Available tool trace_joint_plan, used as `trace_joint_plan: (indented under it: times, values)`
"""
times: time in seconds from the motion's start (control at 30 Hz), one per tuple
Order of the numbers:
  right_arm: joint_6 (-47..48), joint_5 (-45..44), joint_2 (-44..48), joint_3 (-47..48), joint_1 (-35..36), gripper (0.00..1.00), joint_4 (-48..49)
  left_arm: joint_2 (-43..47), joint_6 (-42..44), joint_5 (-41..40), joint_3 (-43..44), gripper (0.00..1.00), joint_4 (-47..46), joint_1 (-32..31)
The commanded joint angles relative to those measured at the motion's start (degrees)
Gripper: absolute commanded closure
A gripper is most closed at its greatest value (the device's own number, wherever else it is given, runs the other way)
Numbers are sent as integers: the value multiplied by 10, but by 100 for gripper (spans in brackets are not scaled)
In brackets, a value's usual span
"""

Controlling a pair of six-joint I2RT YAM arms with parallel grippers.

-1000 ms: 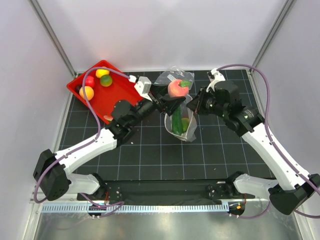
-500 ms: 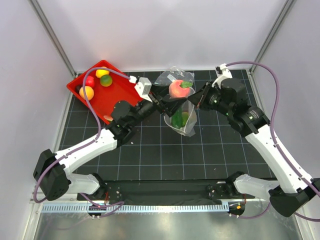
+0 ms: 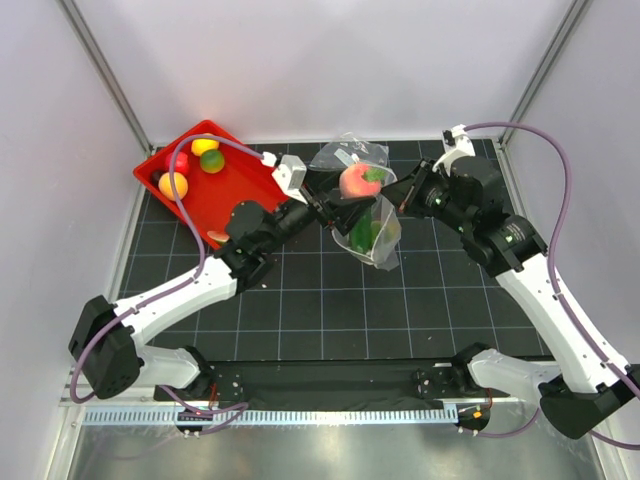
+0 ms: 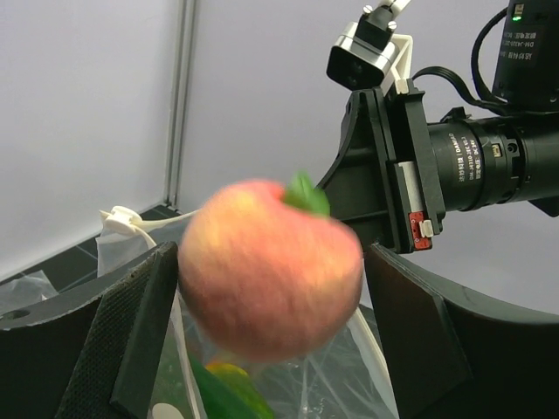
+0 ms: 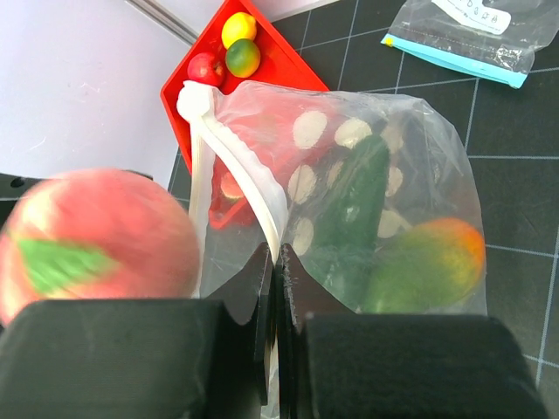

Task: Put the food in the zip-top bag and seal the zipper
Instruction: Place the fake fruit in the zipper food storage bag.

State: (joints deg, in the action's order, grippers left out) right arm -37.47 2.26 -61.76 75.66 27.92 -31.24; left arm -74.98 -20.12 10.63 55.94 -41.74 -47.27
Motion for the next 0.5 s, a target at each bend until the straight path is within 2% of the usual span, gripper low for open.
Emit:
trace_joint_plan:
  times: [0.0,0.03,0.3,0.37,0.47]
  values:
    - [-6,-4,17,15,-7,99,32,-3,12,-9,7,9,-20,-5]
    - [-6,-3,18,15,-8,99,33,-2,12,-11,7,6,-19,-4]
    - [-4,0,19,9,-14,99,34,-7,9,-23,14,6,-10,-4]
    - [-1,0,20,6,-15,99,32,-1,10,-54,20,7,12,-4]
    - [2,3,23,-4,-18,99,32,6,16,-161,43,6,91,-1]
